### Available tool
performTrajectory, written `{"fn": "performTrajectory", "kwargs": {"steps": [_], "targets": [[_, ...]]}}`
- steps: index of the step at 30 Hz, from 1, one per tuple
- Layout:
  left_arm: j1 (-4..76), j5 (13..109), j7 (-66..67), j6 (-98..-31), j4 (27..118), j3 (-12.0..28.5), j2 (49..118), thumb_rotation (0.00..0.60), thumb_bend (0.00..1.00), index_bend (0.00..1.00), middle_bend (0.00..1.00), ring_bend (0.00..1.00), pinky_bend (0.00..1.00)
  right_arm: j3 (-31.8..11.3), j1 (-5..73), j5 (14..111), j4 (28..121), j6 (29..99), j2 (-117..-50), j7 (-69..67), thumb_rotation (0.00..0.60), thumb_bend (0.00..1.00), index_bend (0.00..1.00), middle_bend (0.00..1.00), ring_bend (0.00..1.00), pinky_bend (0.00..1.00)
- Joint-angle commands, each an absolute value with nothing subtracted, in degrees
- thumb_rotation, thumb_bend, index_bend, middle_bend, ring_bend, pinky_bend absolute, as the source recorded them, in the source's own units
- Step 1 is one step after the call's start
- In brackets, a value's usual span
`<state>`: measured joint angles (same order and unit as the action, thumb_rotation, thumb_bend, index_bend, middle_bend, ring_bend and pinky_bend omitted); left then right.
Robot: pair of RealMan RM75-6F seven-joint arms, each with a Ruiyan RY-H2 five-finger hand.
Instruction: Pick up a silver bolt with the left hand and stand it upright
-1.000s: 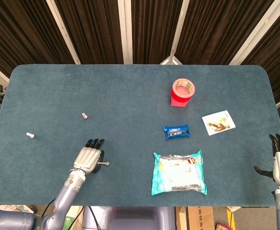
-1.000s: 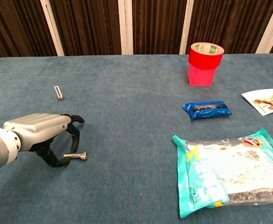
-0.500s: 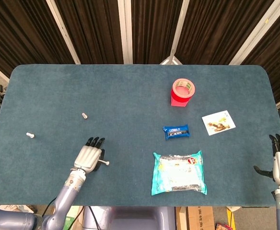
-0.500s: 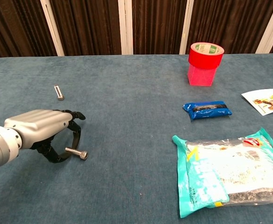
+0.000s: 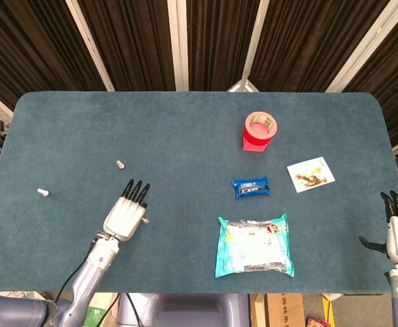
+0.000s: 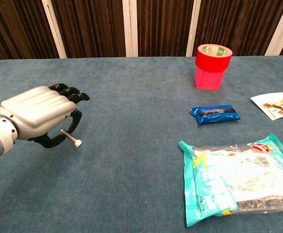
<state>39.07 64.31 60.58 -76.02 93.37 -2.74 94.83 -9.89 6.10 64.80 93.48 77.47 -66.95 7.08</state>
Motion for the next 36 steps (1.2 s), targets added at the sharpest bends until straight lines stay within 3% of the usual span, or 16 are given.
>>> {"fn": "performTrajectory", "kwargs": {"steps": [1, 15, 36], "targets": [[40.12, 67.45, 66.24, -76.47, 90.35, -4.25, 94.17, 0.6, 0.58, 0.57, 0.05, 0.0, 0.0, -9.88, 6.11, 64.83, 93.47, 77.44, -66.95, 7.06, 0.6, 0.0, 0.11, 0.0, 0.0, 0.0], [42.11, 74.42, 75.72, -73.12, 81.33, -6.14, 94.92, 0.6, 0.57, 0.56, 0.05, 0.0, 0.0, -9.85, 6.17, 64.68, 93.52, 77.07, -66.88, 6.77, 0.6, 0.0, 0.11, 0.0, 0.0, 0.0], [42.66, 79.13, 81.43, -69.36, 77.7, -6.42, 96.96, 0.6, 0.55, 0.56, 0.04, 0.0, 0.0, -10.1, 6.02, 64.69, 93.52, 77.37, -66.66, 6.07, 0.6, 0.0, 0.11, 0.0, 0.0, 0.0]]}}
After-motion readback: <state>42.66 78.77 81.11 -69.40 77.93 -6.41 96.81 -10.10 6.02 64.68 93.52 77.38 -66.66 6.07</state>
